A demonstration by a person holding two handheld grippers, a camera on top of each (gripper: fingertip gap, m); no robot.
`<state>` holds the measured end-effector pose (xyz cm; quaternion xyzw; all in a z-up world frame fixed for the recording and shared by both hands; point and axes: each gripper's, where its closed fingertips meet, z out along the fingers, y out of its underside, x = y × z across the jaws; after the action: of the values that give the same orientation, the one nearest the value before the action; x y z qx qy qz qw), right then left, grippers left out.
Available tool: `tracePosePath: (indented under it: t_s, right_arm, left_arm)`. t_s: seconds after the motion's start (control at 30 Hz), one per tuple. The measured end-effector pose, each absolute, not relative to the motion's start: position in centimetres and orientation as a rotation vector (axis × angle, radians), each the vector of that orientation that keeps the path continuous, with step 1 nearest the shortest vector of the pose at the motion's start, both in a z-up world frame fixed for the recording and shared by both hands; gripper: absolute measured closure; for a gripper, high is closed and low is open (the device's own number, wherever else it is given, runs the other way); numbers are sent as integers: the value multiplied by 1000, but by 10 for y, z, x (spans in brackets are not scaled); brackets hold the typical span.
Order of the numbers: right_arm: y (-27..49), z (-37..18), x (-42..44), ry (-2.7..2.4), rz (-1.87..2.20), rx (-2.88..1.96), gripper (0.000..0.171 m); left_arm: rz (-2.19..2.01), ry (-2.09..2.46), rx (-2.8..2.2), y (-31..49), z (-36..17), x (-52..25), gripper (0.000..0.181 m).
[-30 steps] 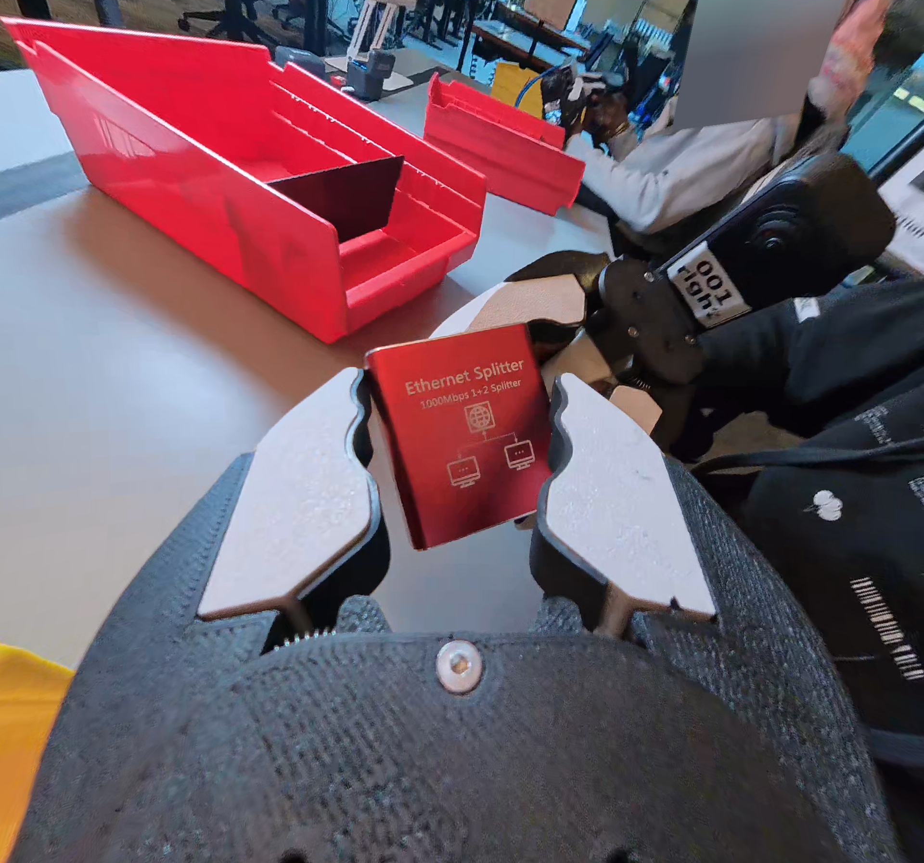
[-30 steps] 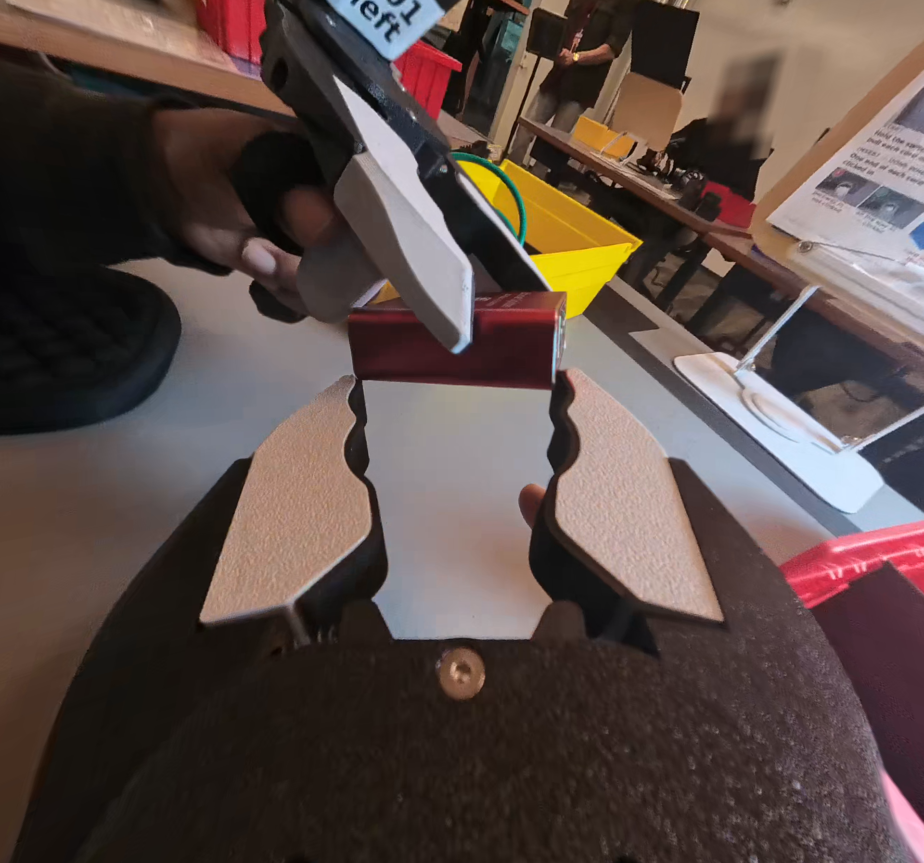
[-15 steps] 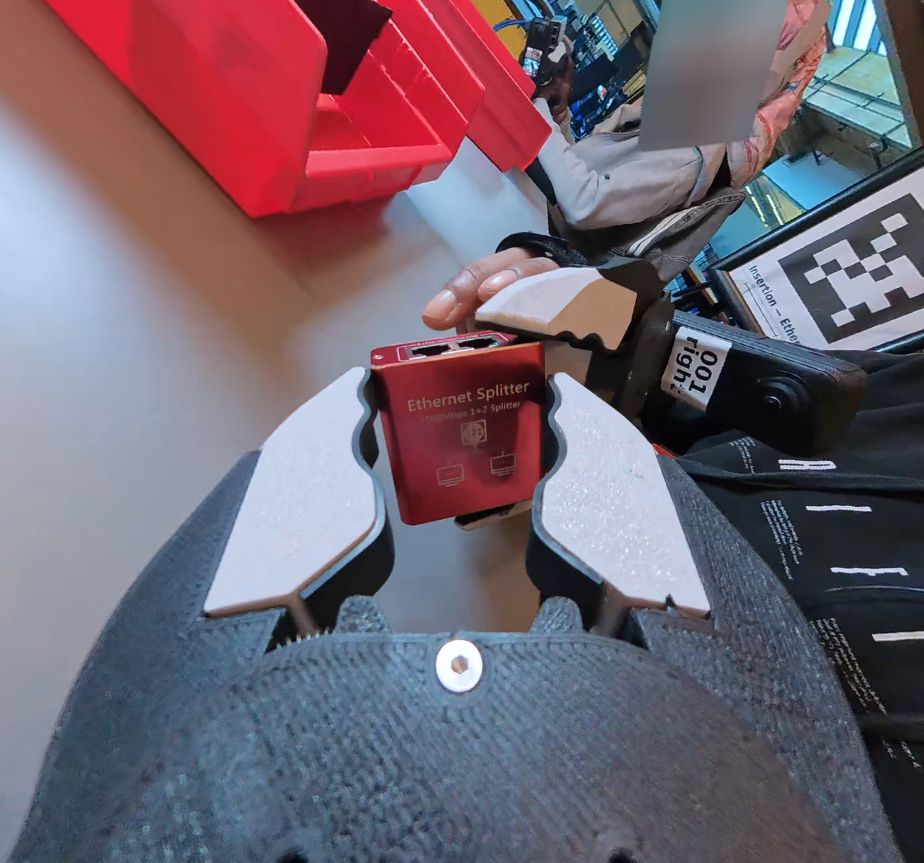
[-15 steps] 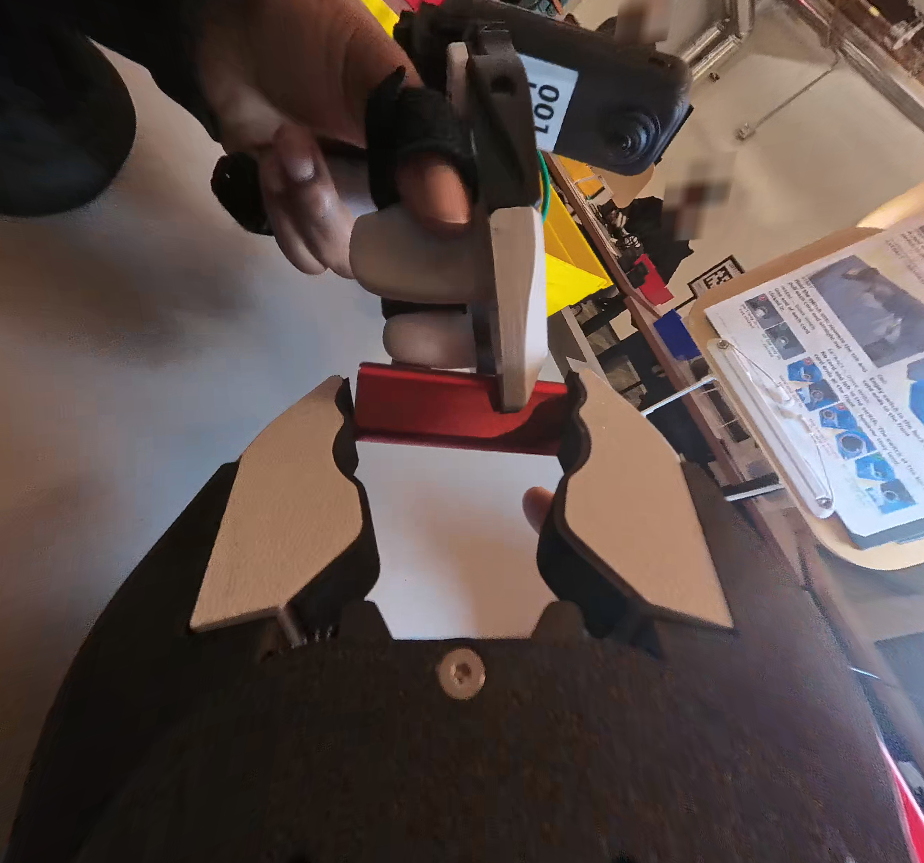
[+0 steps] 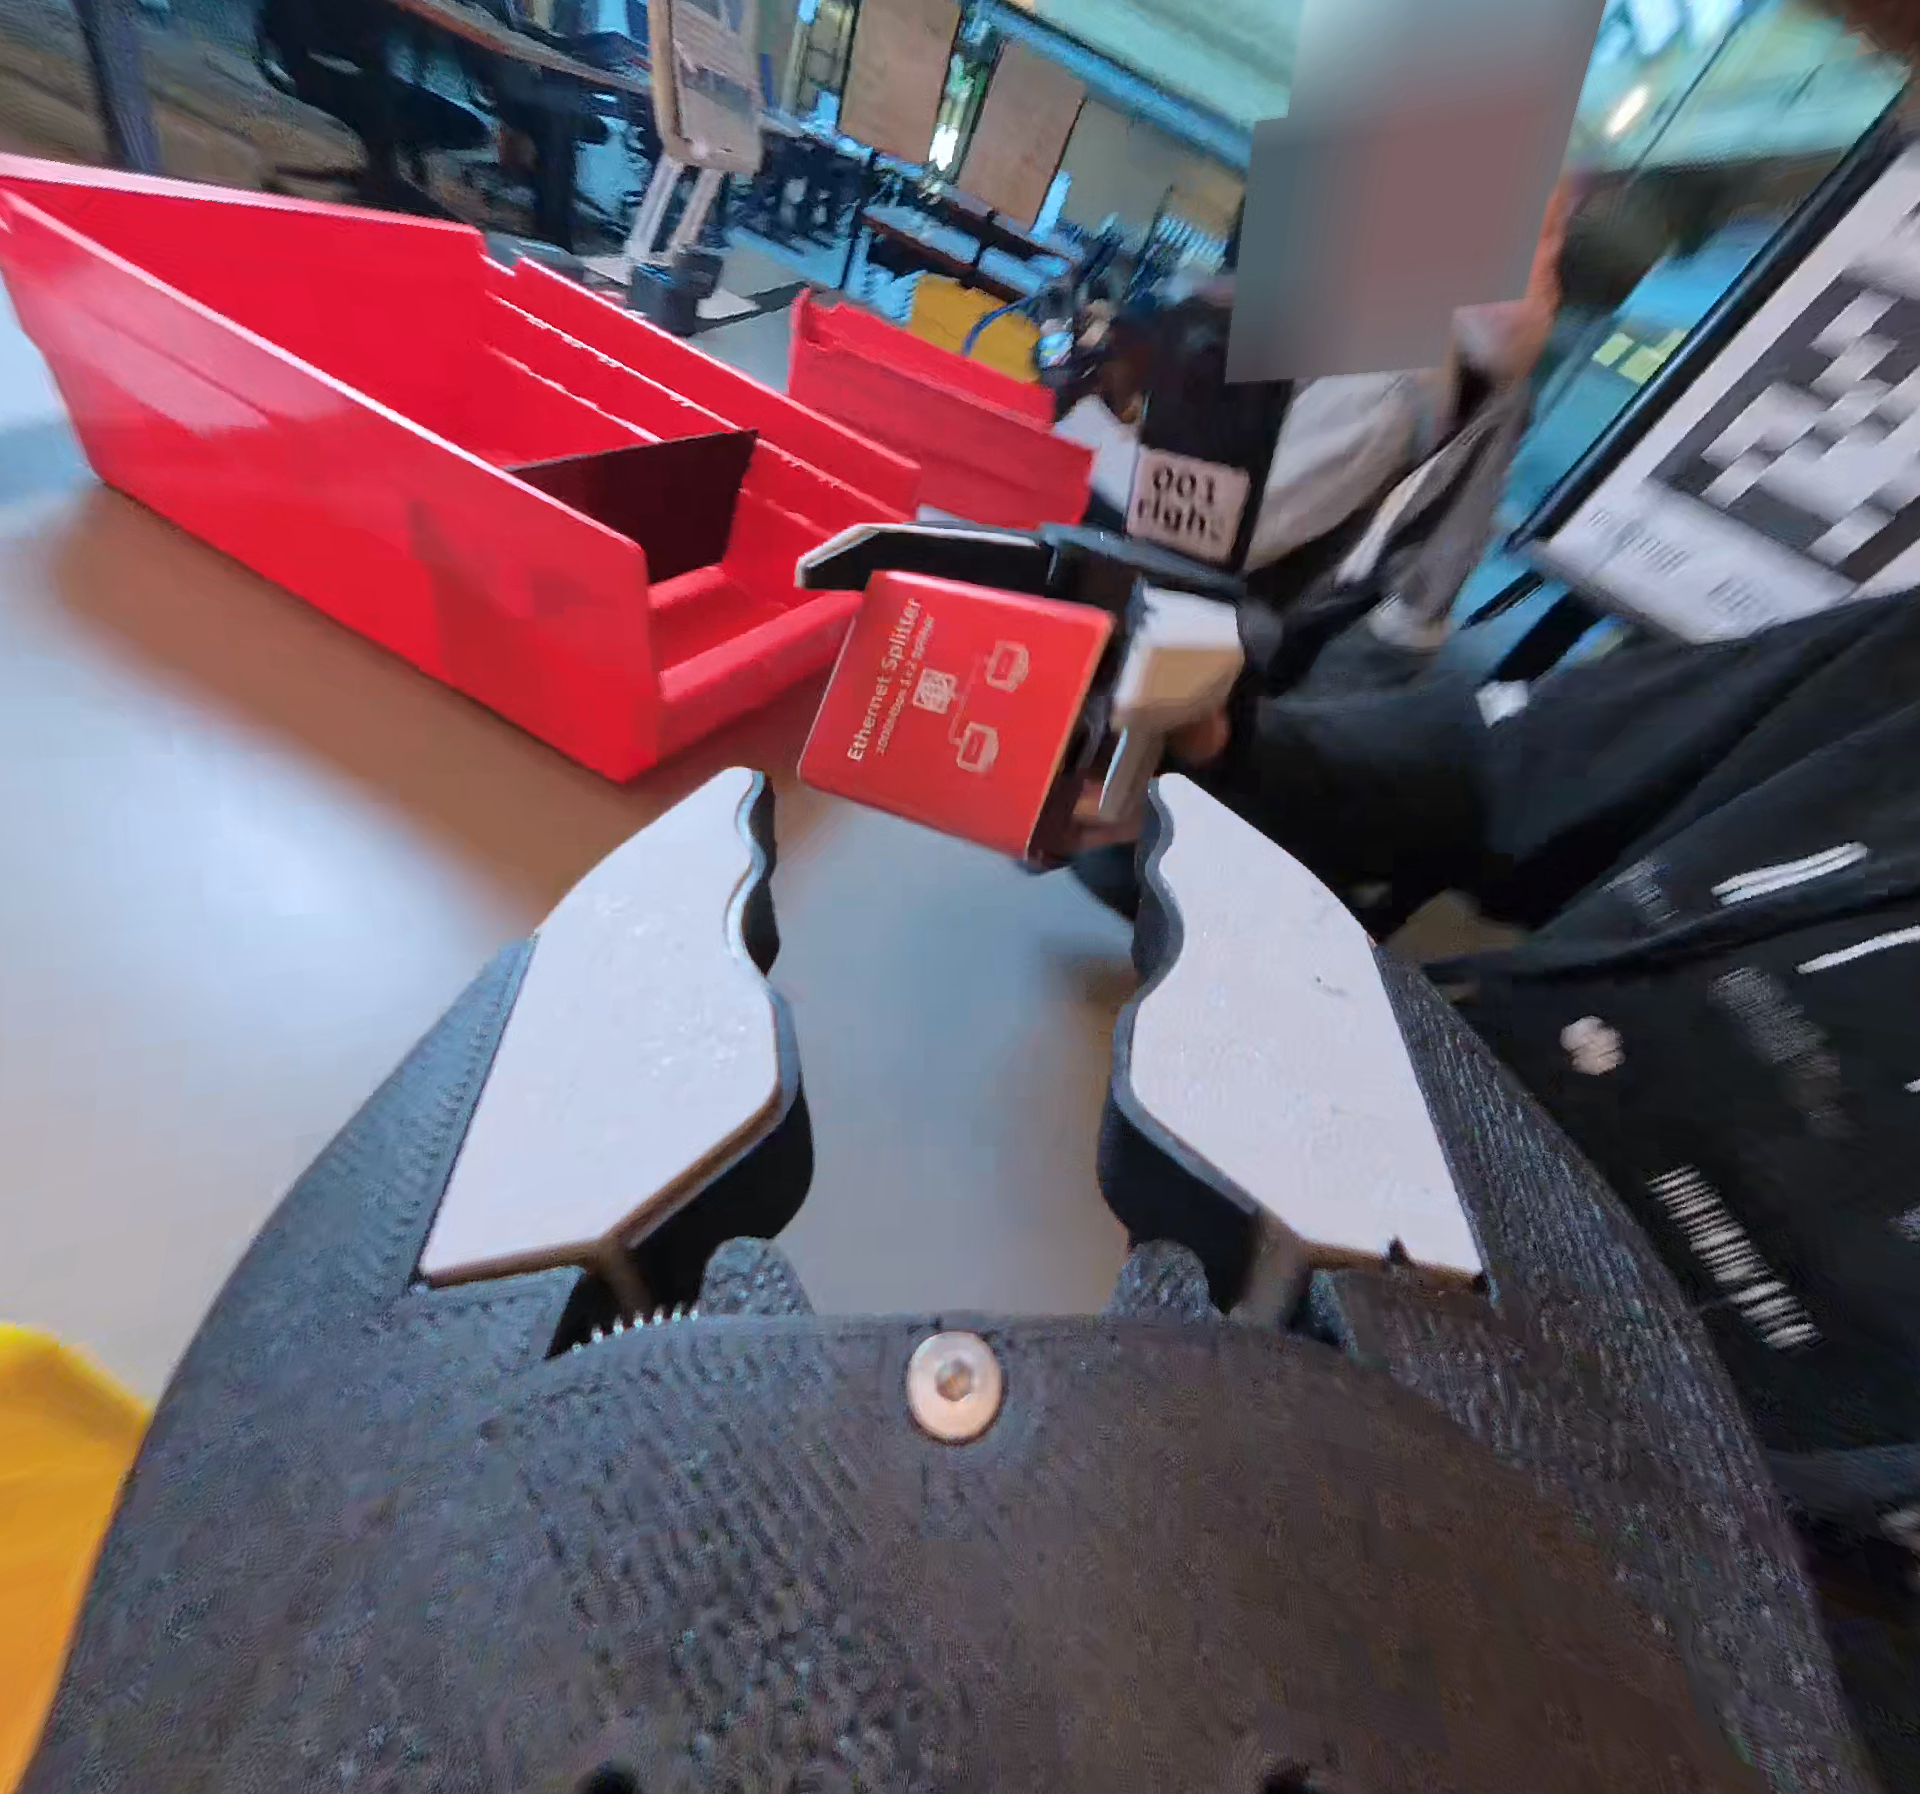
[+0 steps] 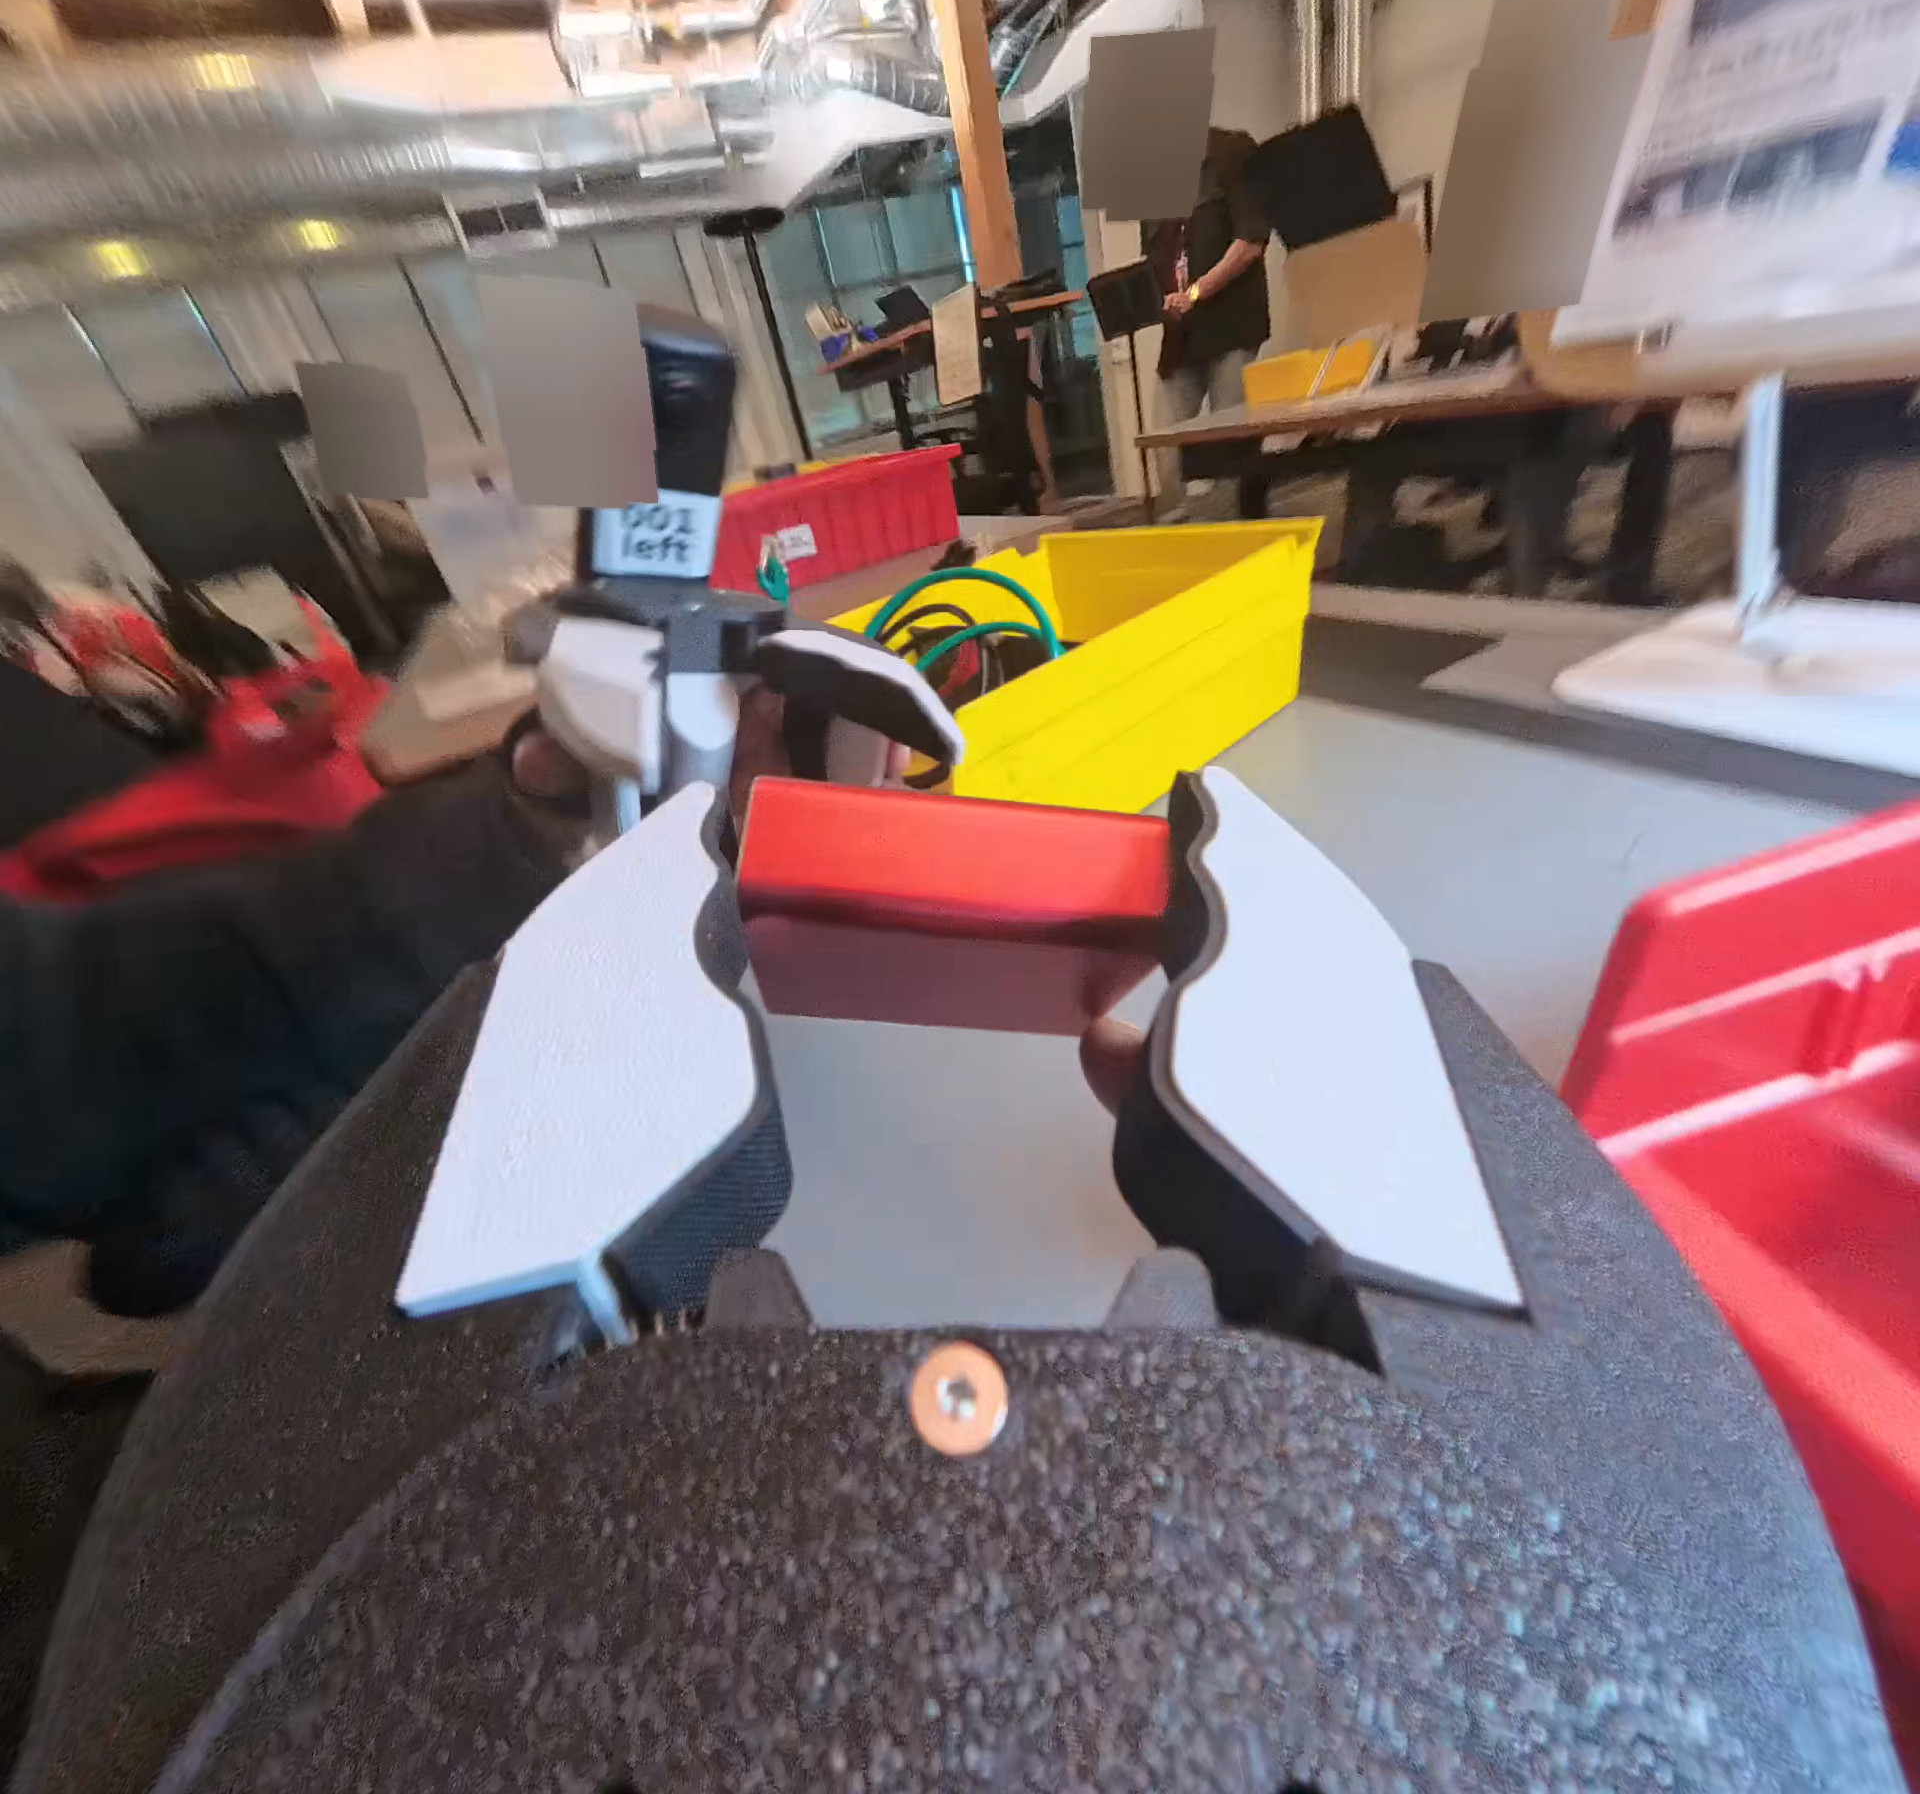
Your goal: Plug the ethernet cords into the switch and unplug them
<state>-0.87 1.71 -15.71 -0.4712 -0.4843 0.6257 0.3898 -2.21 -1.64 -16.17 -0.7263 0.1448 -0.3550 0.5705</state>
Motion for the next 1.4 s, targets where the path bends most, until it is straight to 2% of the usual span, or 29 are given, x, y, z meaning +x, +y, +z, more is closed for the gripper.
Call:
tracePosePath:
  t_s: [0.17,0.3,0.37,0.43,0.53,0.73,0.83,0.87,0.93,1.1,1.4]
  right_arm:
    - [32,-171,-14,-1153,1747,-1372,92]
    - [24,-170,-15,-1117,1842,-1422,93]
    - [22,-171,-16,-1106,1862,-1446,92]
    - [21,-172,-15,-1142,1871,-1445,93]
    - [6,-175,-9,-1332,1922,-1373,93]
    - [-19,-187,4,-1677,1671,-1048,99]
    - [-34,-178,6,-1649,1664,-942,110]
    - [-39,-172,7,-1631,1662,-898,117]
    - [-43,-164,11,-1612,1633,-826,143]
    - [-36,-170,12,-1670,1467,-807,145]
    - [-32,-175,13,-1705,1275,-747,145]
  left_arm:
    - [-495,544,-1847,-8,-195,3,114]
    - [-28,626,-1814,12,-203,3,125]
    - [116,707,-1778,15,-203,7,144]
    - [193,748,-1763,14,-201,4,148]
    - [40,749,-1719,3,-188,-1,152]
    - [-496,681,-1549,-30,-163,-5,154]
    - [-636,702,-1473,-38,-155,9,154]
    - [-640,721,-1474,-39,-156,14,154]
    - [-644,729,-1488,-38,-161,18,154]
    - [-617,737,-1582,-34,-176,15,154]
    - [-277,831,-1632,-29,-181,9,147]
